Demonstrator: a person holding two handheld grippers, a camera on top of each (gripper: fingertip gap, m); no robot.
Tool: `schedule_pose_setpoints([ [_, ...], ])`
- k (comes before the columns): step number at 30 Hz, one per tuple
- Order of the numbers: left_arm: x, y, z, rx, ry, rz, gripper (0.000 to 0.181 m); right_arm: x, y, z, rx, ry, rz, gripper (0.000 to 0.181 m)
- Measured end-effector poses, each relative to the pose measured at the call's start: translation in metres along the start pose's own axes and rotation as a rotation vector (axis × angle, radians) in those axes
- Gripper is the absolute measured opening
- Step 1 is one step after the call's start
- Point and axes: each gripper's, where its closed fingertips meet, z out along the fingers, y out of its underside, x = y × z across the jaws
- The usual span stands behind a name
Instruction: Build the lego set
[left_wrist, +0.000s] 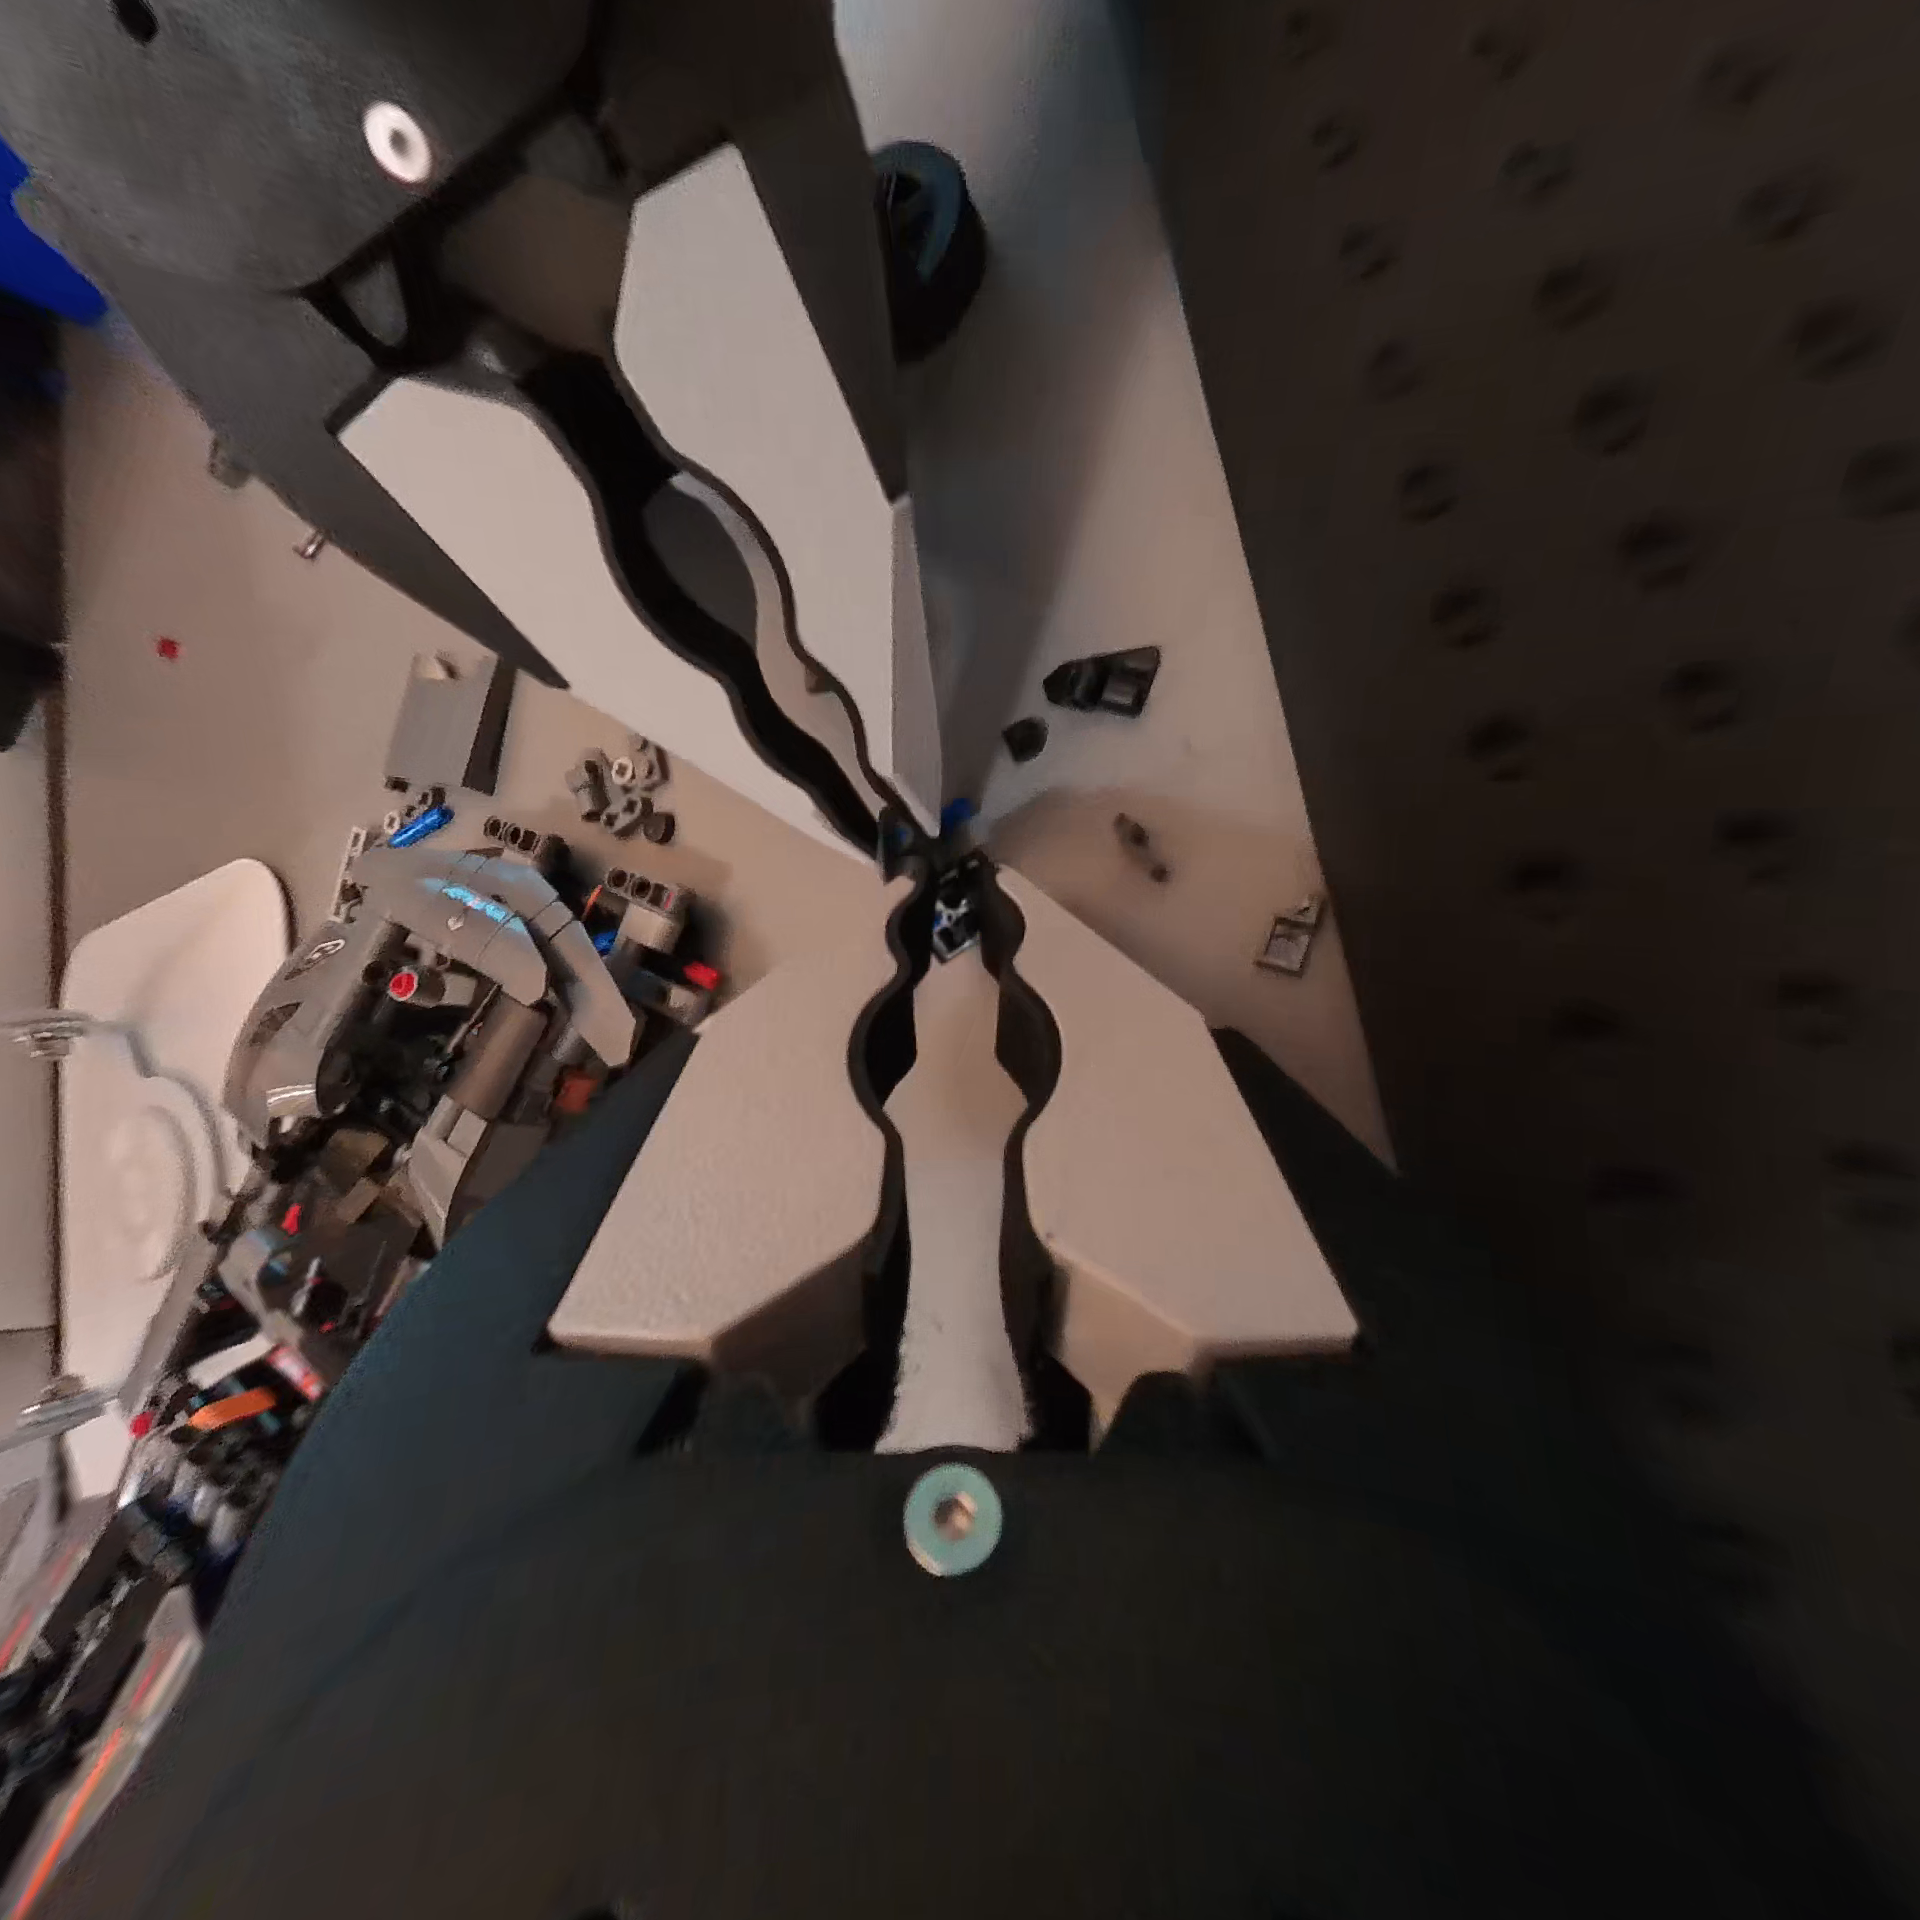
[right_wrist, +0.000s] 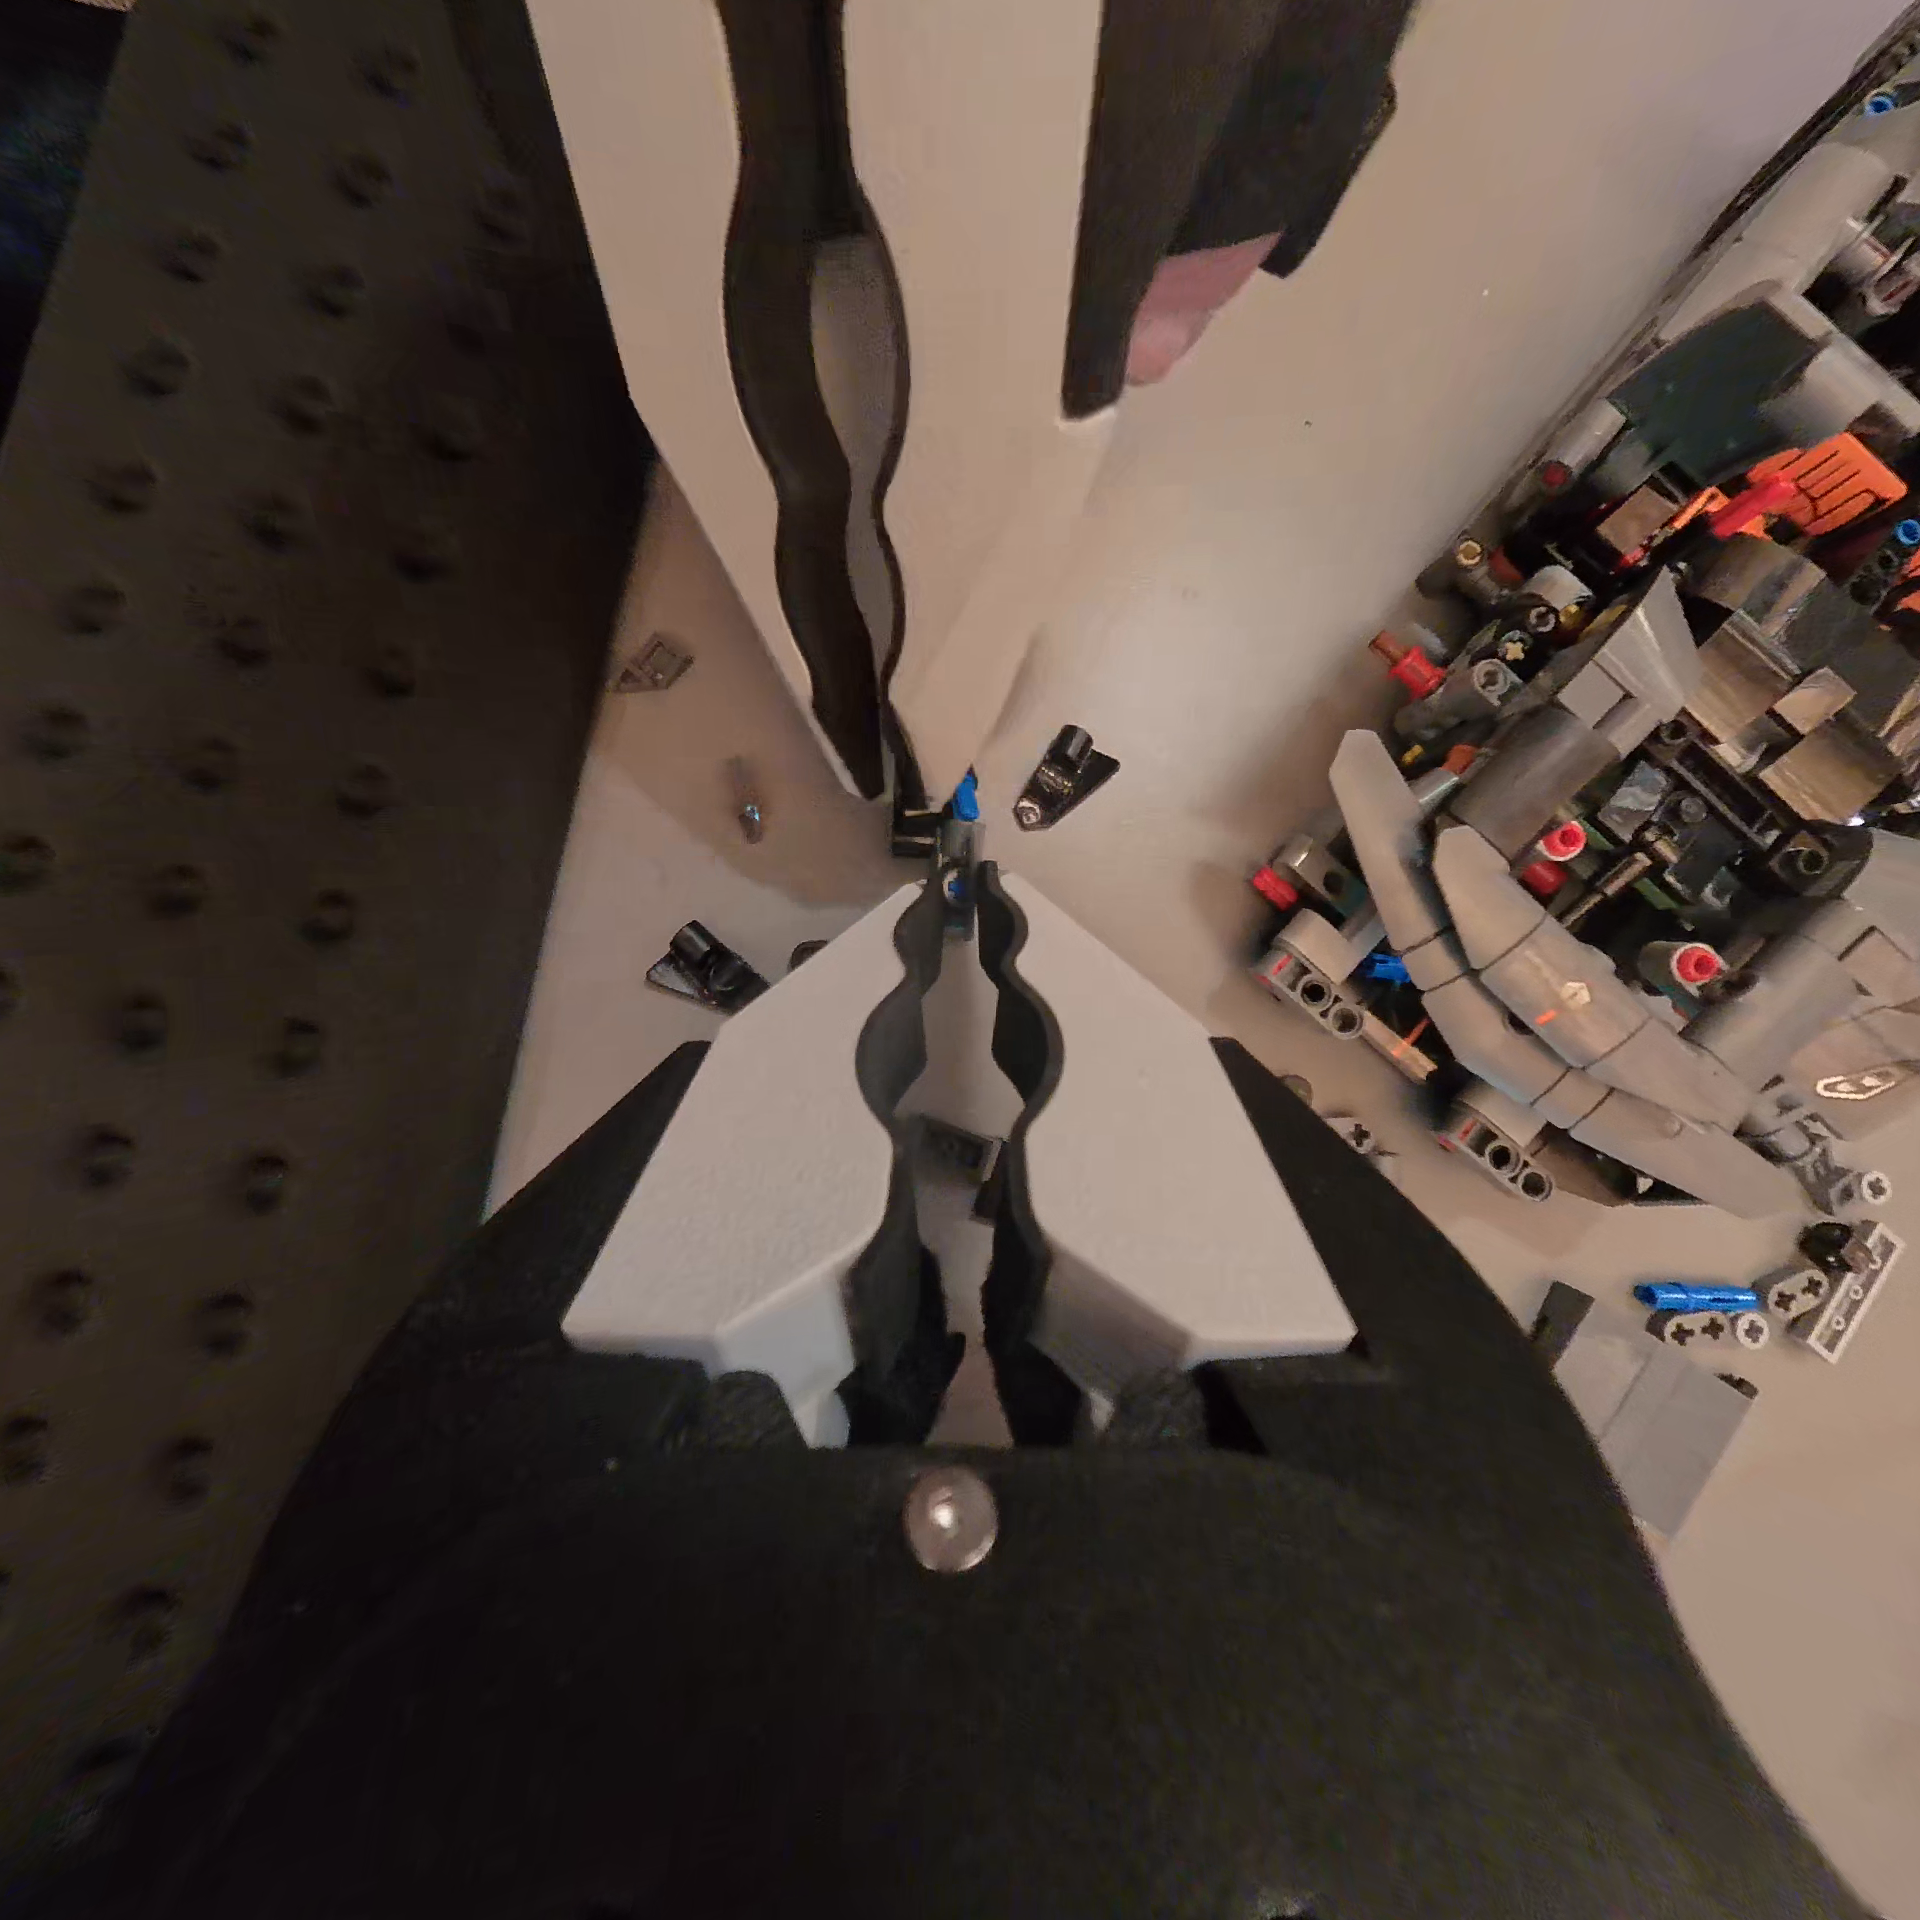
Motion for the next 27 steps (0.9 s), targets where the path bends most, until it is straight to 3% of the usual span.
schedule_pose_setpoints([
  [8,-0.0042,0.0035,-0.0023,0.023,-0.058,0.019,0.007,0.0001,0.0001,0.0001,0.006,-0.002,0.003,0.004],
  [27,0.0007,0.0013,0.0019,0.081,0.068,-0.1,0.003,0.0004,-0.0003,0.0001,-0.042,0.058,-0.113,0.004],
])
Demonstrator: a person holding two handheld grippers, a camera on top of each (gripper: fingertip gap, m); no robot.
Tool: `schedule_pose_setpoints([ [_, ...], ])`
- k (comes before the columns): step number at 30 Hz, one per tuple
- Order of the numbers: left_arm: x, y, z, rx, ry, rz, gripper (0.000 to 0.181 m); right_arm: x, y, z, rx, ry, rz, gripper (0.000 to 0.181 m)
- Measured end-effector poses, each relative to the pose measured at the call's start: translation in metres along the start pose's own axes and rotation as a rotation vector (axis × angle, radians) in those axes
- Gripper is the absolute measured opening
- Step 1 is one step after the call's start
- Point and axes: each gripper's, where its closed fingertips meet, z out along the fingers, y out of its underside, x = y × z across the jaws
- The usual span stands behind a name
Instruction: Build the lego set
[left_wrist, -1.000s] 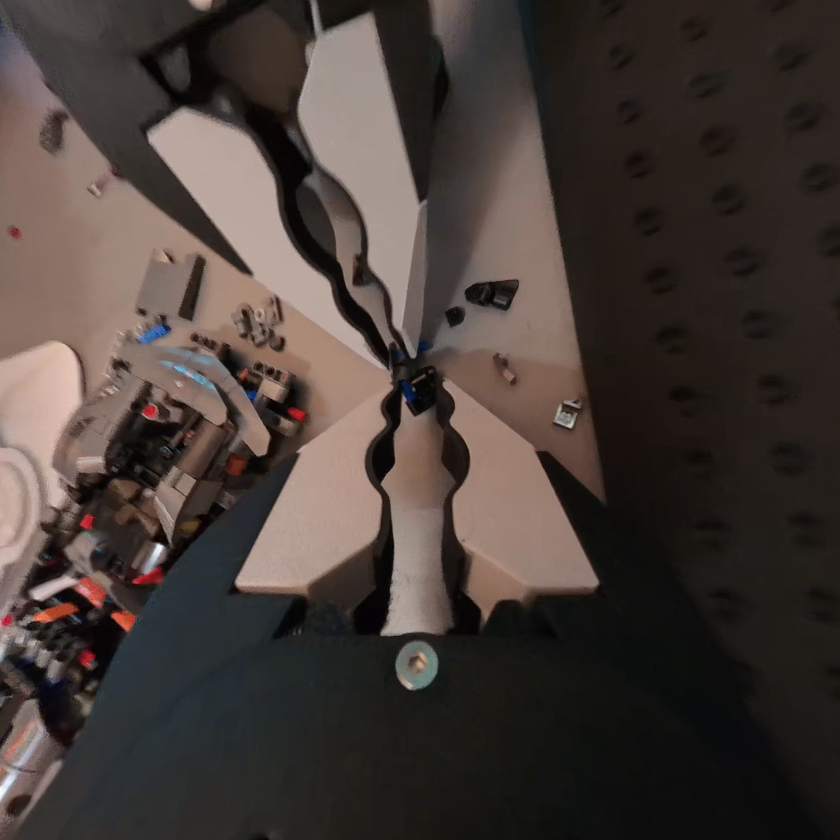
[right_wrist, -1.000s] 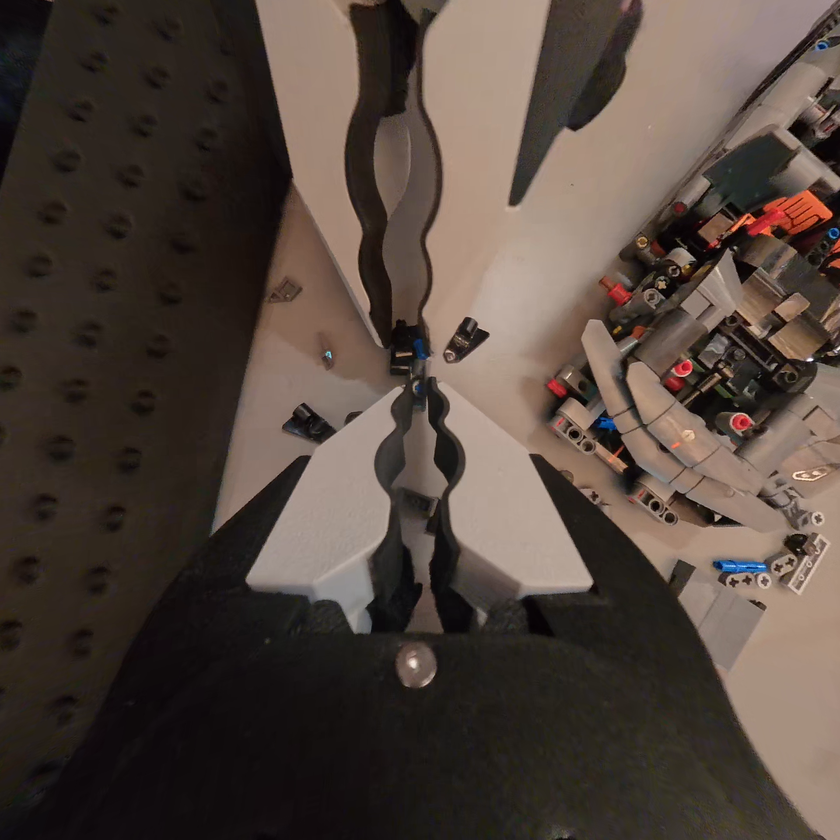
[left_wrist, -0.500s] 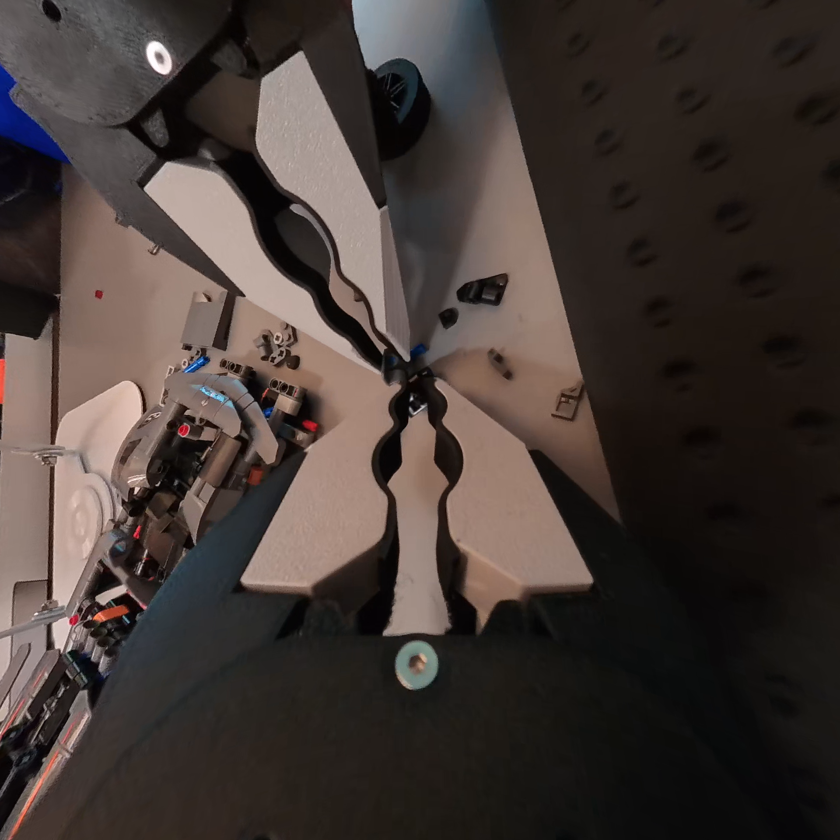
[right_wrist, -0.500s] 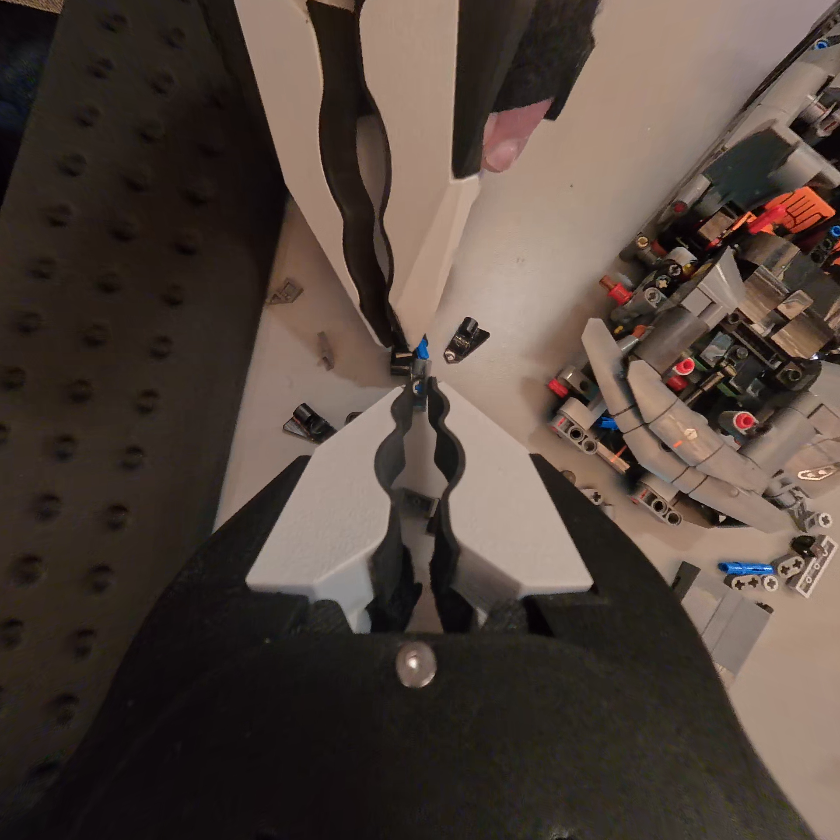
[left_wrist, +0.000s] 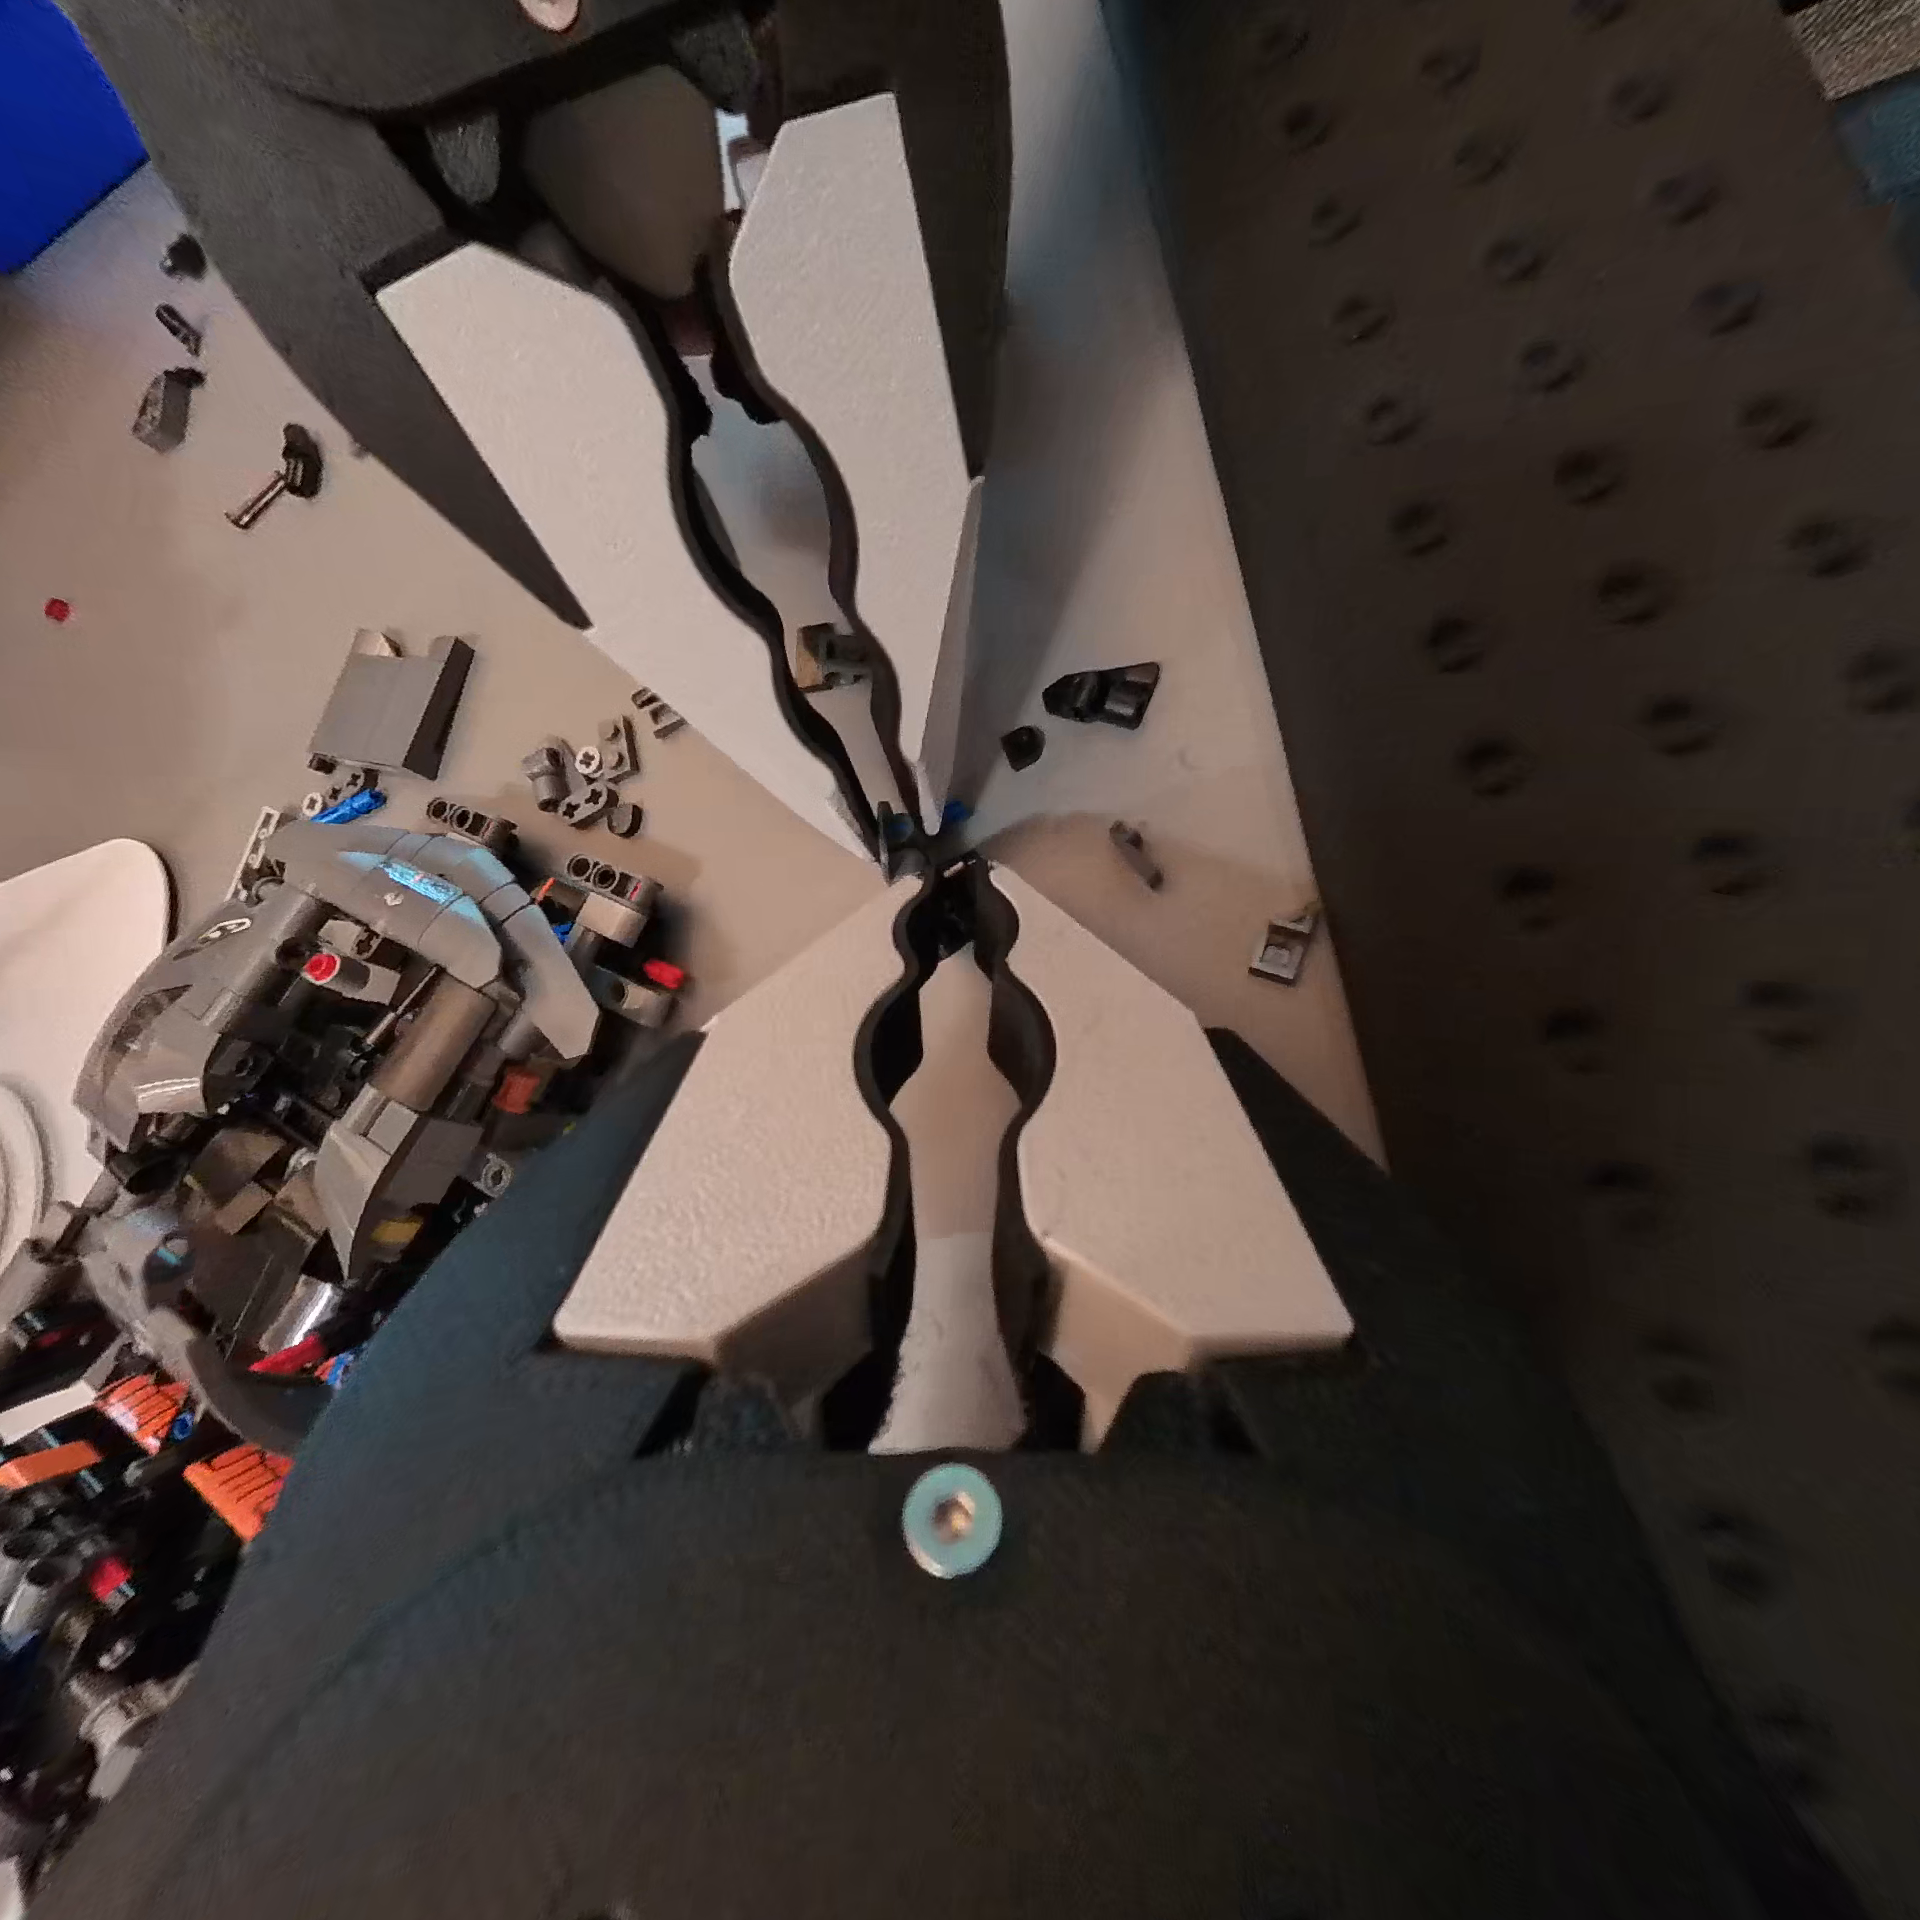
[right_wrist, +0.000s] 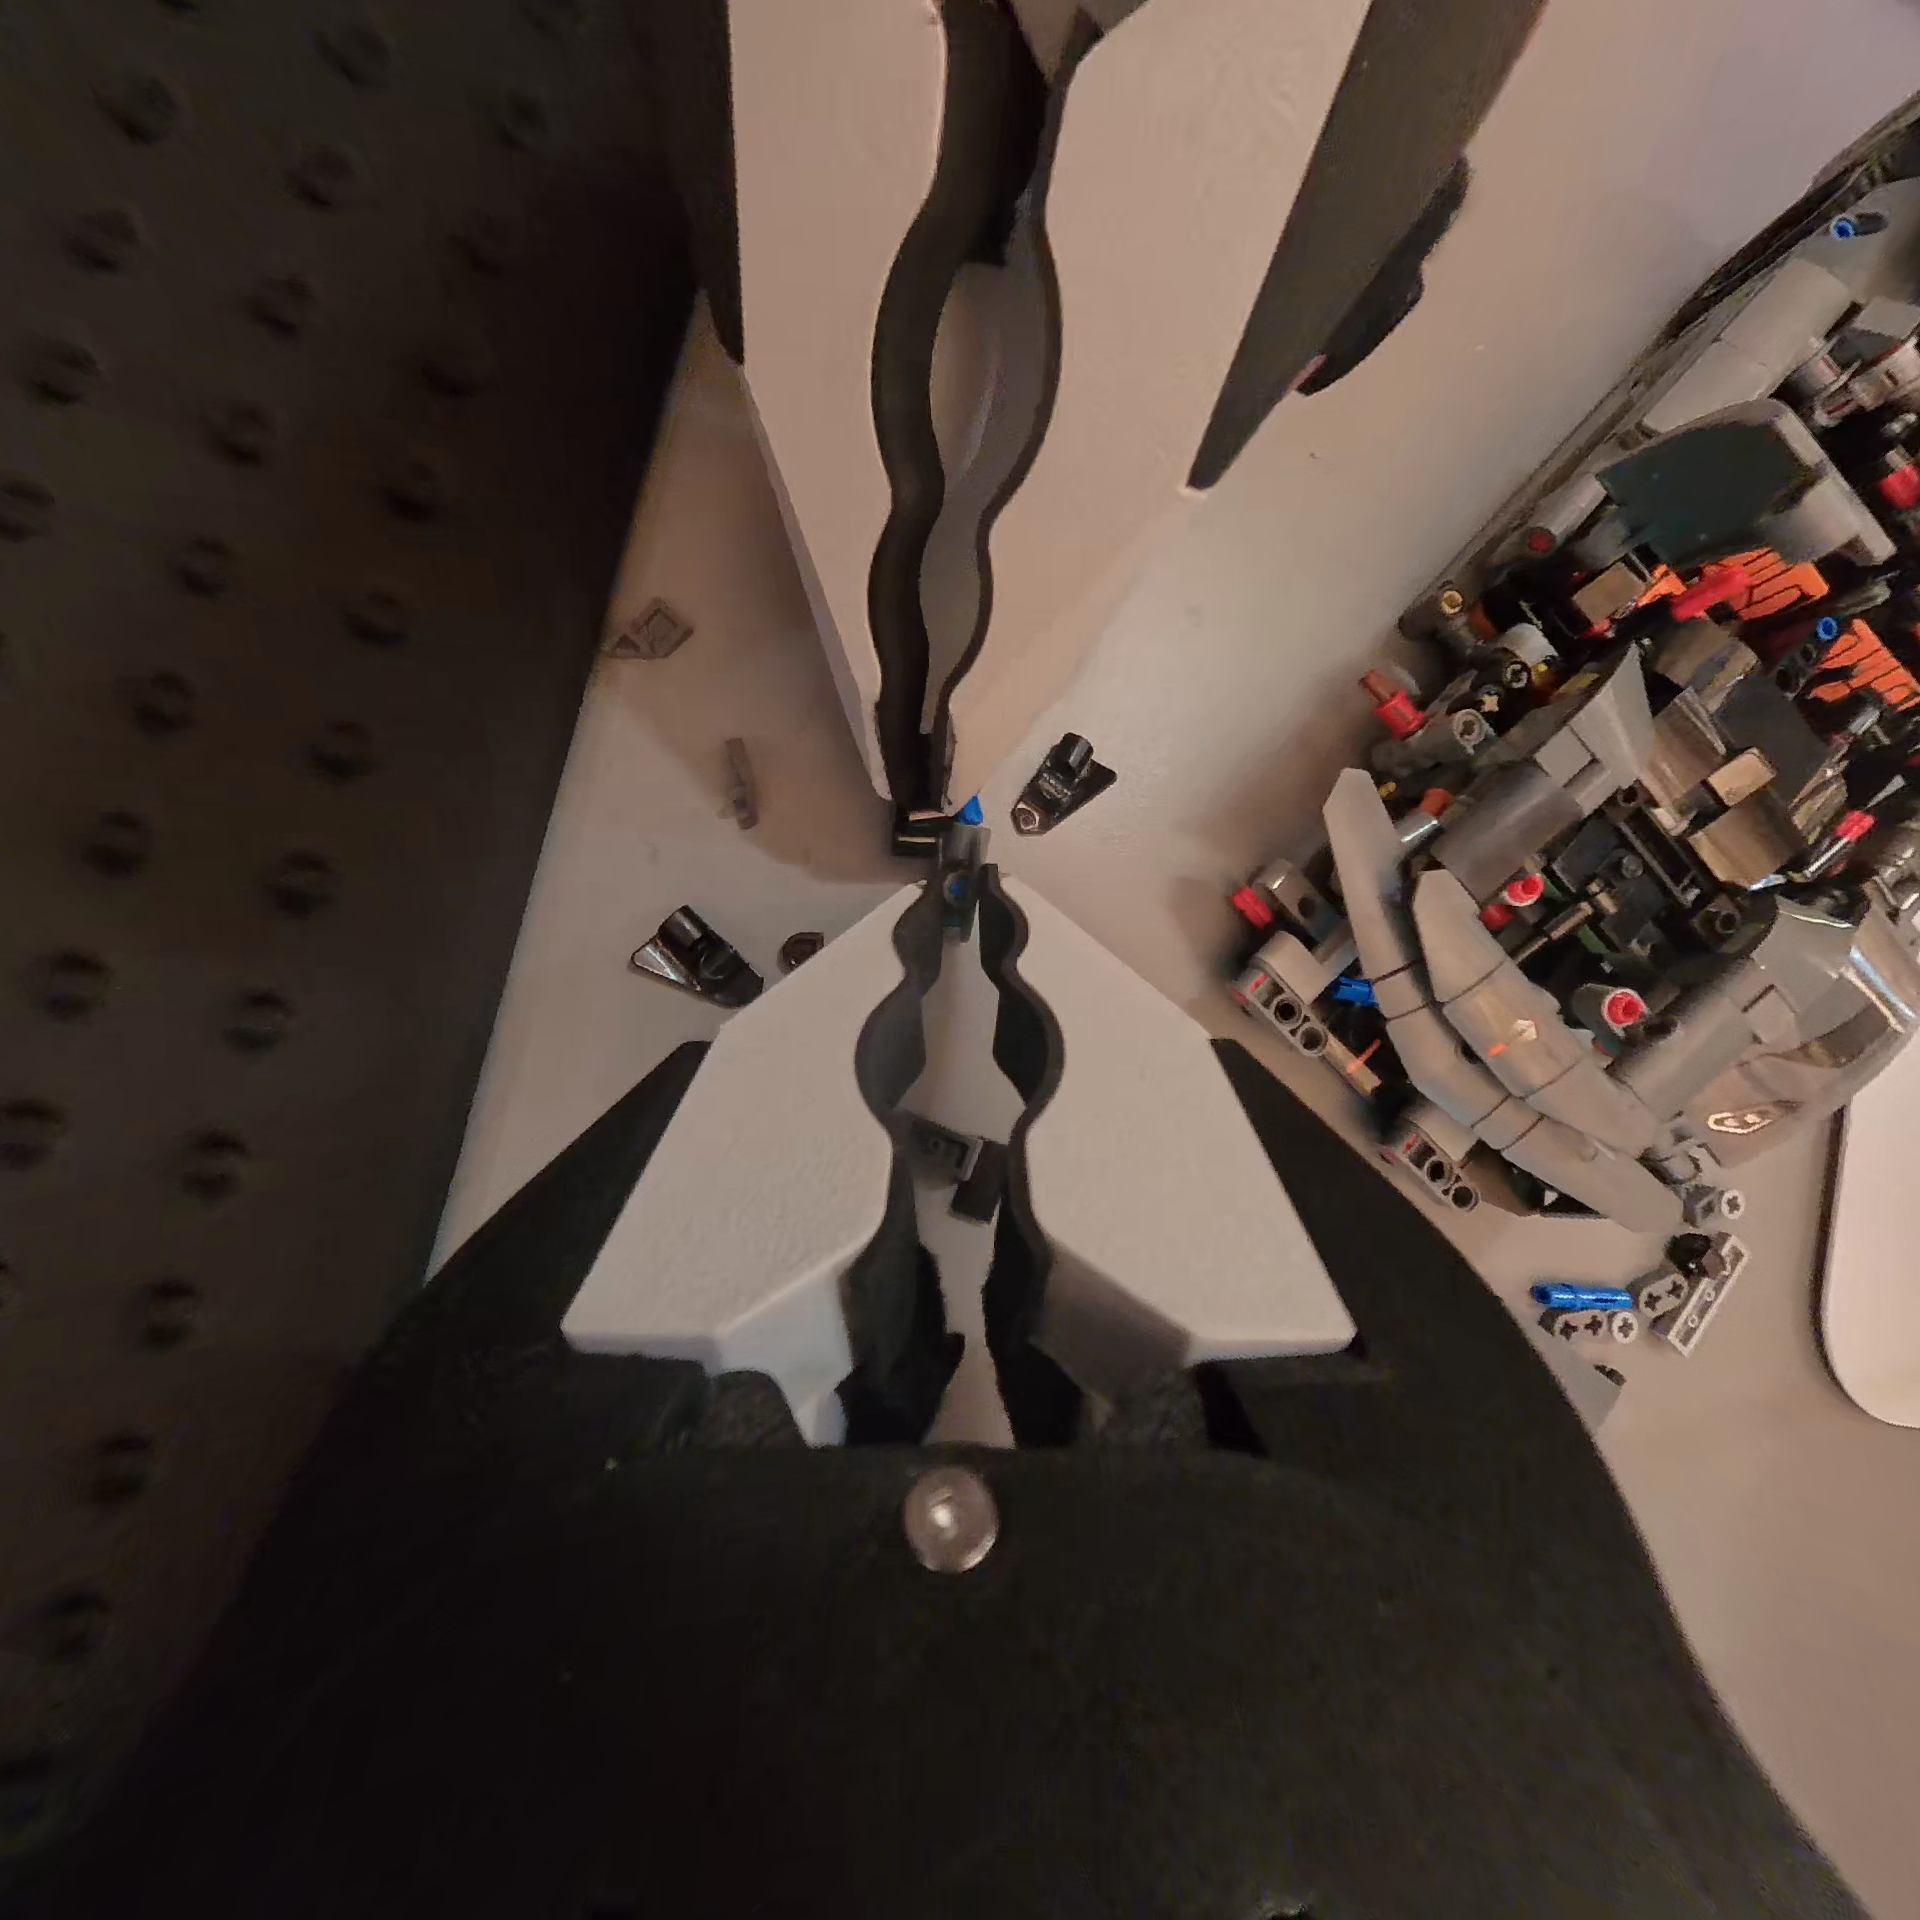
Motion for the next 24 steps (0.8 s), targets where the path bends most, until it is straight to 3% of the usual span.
schedule_pose_setpoints([
  [8,-0.005,0.001,-0.005,0.001,-0.086,0.067,0.0,-0.004,-0.004,0.002,0.03,-0.034,0.012,0.005],
  [18,-0.008,0.008,-0.007,0.019,-0.027,-0.097,0.01,-0.002,-0.002,0.001,0.066,-0.081,0.124,0.003],
  [20,-0.007,0.006,-0.011,0.05,0.001,-0.129,0.014,0.0,0.0,0.0,0.067,-0.083,0.147,0.003],
  [22,0.002,0.002,-0.012,0.09,0.119,-0.222,0.042,0.004,0.002,-0.001,0.071,-0.076,0.18,0.004],
  [24,0.005,0.011,-0.005,0.051,0.152,-0.265,0.052,0.007,0.0,-0.003,0.103,-0.081,0.218,0.004],
])
